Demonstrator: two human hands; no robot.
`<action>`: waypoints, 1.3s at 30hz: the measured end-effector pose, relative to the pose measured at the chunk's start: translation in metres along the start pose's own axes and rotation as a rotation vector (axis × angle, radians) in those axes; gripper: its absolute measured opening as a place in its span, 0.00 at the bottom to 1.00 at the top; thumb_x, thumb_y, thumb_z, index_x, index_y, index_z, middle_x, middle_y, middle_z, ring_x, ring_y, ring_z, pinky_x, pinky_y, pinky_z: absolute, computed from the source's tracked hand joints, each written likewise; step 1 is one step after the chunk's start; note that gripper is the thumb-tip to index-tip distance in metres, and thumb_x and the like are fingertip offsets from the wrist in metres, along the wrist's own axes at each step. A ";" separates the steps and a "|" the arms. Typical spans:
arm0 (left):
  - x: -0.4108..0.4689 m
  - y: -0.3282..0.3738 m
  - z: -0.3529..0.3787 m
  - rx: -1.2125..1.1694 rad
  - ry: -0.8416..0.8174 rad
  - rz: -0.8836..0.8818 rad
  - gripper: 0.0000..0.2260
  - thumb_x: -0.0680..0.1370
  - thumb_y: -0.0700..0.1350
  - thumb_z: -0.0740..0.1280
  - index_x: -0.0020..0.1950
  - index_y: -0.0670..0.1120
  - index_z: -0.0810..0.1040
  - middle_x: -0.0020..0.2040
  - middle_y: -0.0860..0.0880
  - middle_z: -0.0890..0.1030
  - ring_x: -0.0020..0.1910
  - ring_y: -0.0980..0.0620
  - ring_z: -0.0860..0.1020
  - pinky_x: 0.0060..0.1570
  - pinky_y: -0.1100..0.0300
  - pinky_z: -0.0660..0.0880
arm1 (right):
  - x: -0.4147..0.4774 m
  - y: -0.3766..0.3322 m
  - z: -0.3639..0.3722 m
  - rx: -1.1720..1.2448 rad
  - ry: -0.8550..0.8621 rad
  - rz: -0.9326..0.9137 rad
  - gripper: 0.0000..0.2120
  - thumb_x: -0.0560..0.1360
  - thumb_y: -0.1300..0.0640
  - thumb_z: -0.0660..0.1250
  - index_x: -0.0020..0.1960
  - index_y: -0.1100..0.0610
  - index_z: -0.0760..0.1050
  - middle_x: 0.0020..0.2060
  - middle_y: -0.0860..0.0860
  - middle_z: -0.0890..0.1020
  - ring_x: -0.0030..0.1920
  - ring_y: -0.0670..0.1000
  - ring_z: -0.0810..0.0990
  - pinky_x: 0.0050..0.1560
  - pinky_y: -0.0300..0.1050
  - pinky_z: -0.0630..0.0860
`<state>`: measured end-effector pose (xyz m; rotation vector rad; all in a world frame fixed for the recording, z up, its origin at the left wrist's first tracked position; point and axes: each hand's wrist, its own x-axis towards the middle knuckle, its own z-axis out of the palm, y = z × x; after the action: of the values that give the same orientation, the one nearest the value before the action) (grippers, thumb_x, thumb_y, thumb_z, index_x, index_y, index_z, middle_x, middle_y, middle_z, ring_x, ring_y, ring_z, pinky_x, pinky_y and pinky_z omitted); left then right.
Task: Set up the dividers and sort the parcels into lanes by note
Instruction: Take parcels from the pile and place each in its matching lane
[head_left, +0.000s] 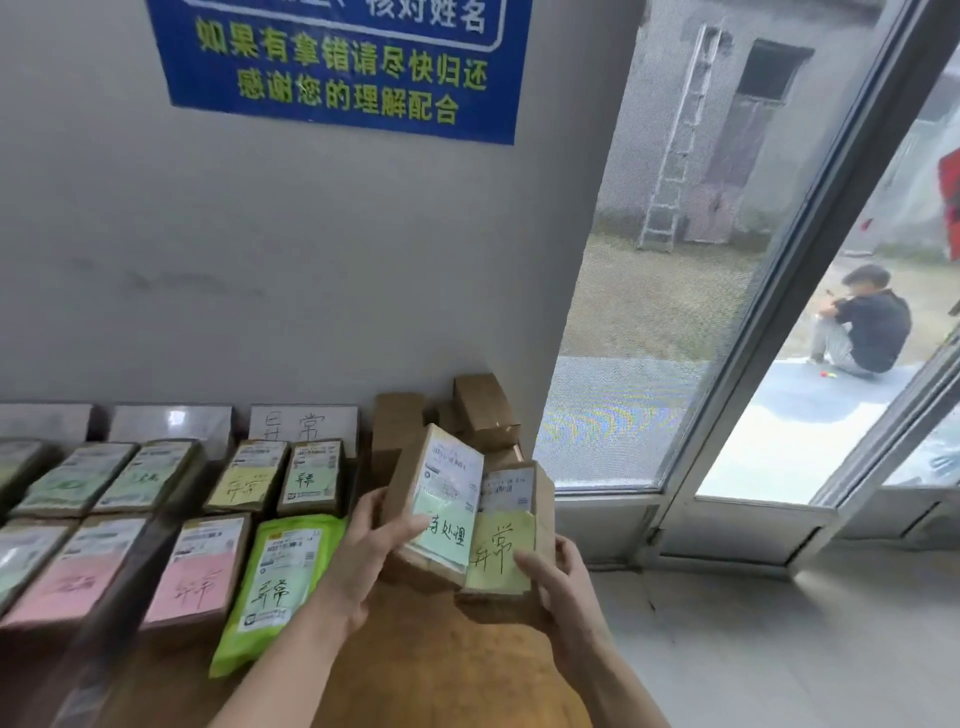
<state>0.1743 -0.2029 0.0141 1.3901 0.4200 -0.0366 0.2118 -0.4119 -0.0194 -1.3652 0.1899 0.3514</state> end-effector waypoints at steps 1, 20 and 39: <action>-0.007 -0.001 -0.001 -0.023 0.013 -0.005 0.38 0.57 0.55 0.78 0.65 0.54 0.69 0.51 0.44 0.85 0.51 0.42 0.83 0.53 0.43 0.78 | -0.003 0.001 -0.001 0.009 -0.003 -0.013 0.39 0.52 0.47 0.81 0.61 0.53 0.74 0.50 0.58 0.85 0.52 0.62 0.84 0.52 0.68 0.79; -0.132 -0.042 -0.059 -0.268 0.410 0.077 0.12 0.79 0.50 0.65 0.60 0.48 0.80 0.49 0.45 0.86 0.50 0.44 0.82 0.39 0.54 0.76 | -0.081 0.023 0.069 -0.093 -0.262 -0.125 0.34 0.62 0.49 0.70 0.67 0.51 0.70 0.55 0.51 0.84 0.56 0.53 0.82 0.61 0.57 0.78; -0.177 -0.057 -0.266 -0.297 0.402 0.017 0.18 0.78 0.51 0.67 0.68 0.51 0.74 0.50 0.45 0.86 0.54 0.41 0.81 0.54 0.36 0.77 | -0.136 0.129 0.239 -0.342 -0.121 -0.007 0.24 0.74 0.46 0.72 0.66 0.49 0.69 0.53 0.50 0.81 0.55 0.52 0.81 0.62 0.58 0.76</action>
<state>-0.0761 0.0020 -0.0166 1.1040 0.7171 0.3125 0.0229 -0.1759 -0.0450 -1.6750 0.0242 0.4749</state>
